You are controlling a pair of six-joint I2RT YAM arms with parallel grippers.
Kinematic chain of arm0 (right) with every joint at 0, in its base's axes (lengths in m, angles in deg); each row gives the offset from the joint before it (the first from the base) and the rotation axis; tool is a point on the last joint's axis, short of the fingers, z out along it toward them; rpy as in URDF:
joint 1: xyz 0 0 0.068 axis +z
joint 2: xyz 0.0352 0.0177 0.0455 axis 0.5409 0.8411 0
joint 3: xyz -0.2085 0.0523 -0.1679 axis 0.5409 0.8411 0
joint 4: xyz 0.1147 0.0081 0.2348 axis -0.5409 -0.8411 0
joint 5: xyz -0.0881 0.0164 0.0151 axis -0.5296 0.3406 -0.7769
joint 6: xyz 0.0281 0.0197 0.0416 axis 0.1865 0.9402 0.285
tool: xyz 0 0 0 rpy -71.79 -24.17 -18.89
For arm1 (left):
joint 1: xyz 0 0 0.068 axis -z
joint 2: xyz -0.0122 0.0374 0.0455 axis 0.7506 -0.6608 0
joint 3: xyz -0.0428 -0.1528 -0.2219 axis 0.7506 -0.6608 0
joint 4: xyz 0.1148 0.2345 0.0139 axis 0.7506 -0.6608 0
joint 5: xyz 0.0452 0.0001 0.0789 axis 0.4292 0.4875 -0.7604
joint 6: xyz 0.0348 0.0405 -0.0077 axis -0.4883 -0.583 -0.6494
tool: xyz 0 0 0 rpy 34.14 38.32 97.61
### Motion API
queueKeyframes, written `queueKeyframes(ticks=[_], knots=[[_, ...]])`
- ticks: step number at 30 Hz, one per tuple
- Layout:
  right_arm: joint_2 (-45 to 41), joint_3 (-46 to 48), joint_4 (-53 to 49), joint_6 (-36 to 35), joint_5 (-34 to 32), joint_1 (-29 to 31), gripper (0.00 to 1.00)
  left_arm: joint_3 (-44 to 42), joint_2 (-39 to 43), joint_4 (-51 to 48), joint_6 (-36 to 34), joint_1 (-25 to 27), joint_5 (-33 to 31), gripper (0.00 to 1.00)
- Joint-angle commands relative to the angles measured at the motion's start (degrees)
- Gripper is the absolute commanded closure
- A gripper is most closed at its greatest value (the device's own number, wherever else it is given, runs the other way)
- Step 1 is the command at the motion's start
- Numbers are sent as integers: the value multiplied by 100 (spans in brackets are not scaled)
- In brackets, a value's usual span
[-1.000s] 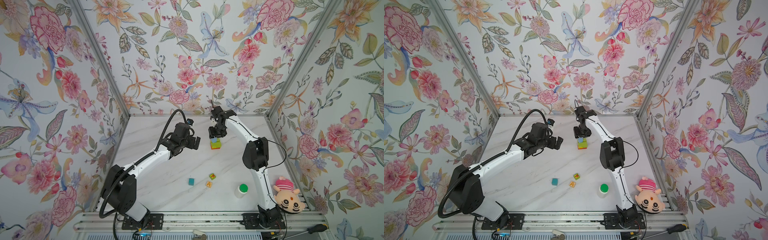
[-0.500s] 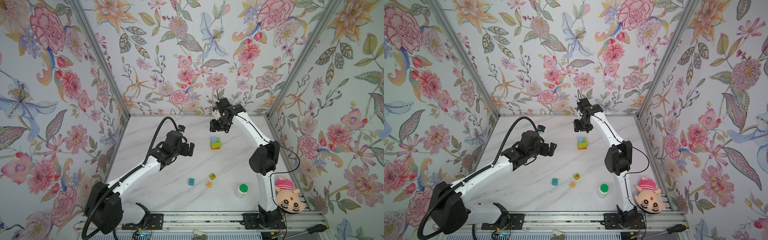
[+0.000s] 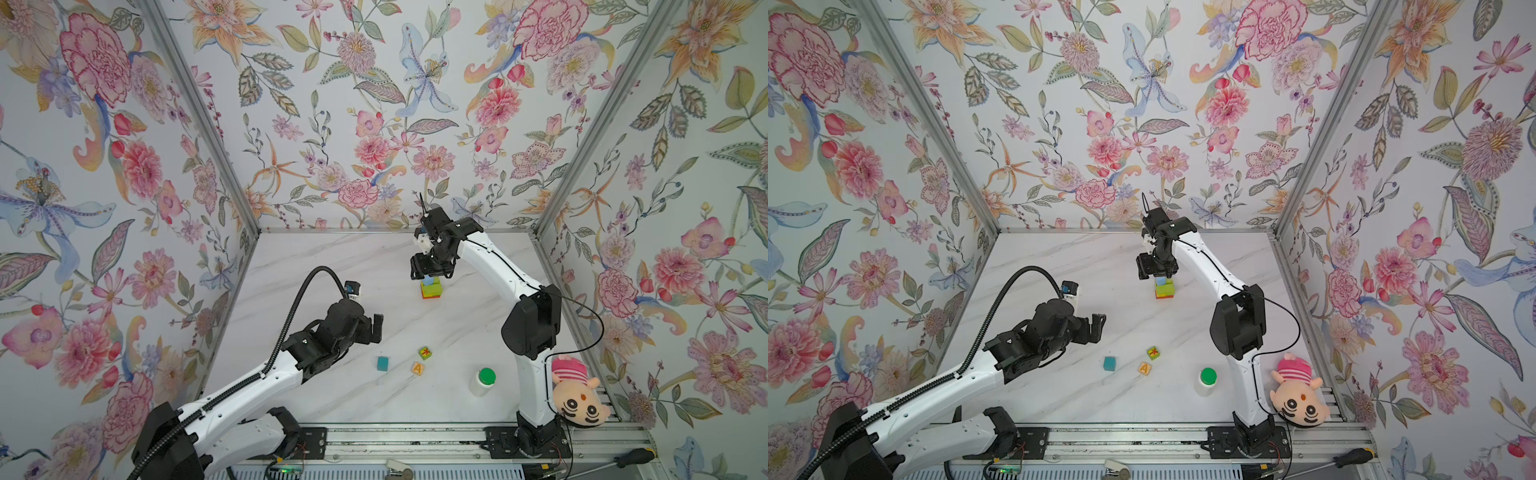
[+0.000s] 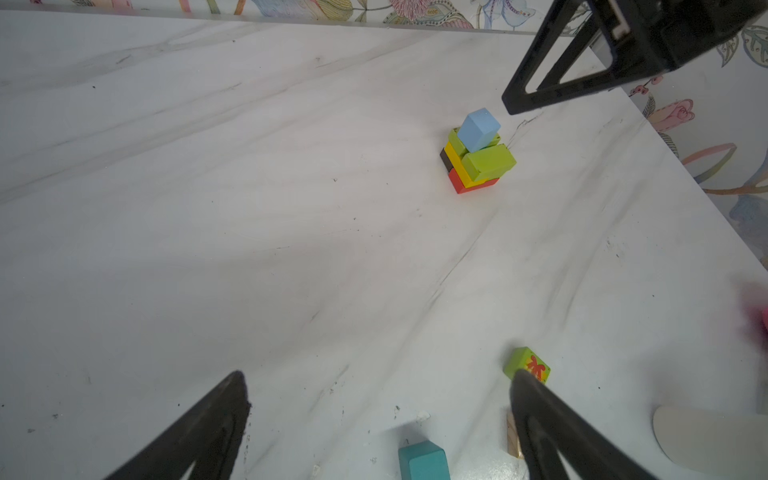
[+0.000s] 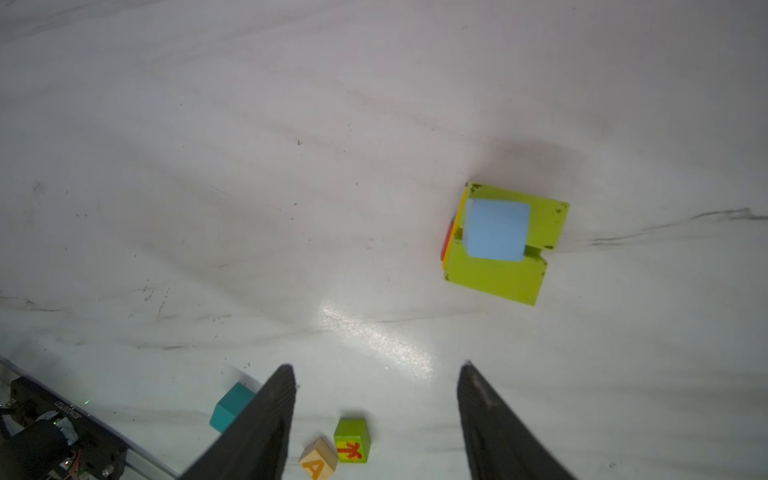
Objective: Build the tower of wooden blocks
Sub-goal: 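Move the right gripper back toward the loose cubes nearer the robot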
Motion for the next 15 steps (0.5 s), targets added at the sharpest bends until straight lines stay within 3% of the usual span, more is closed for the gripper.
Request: queueKeyframes(ticks=[1,8,15], knots=[[-408,199,-93,43,-66,219,29,-212,341,-198,360,118,-400,1],[-823,1036,154,773,-332,623,20,-667,1234,-592,610,221,-224,1],[-1495,2300,545,1677,-682,1371,22,-1202,2438,-1360,1324,502,-633,1]])
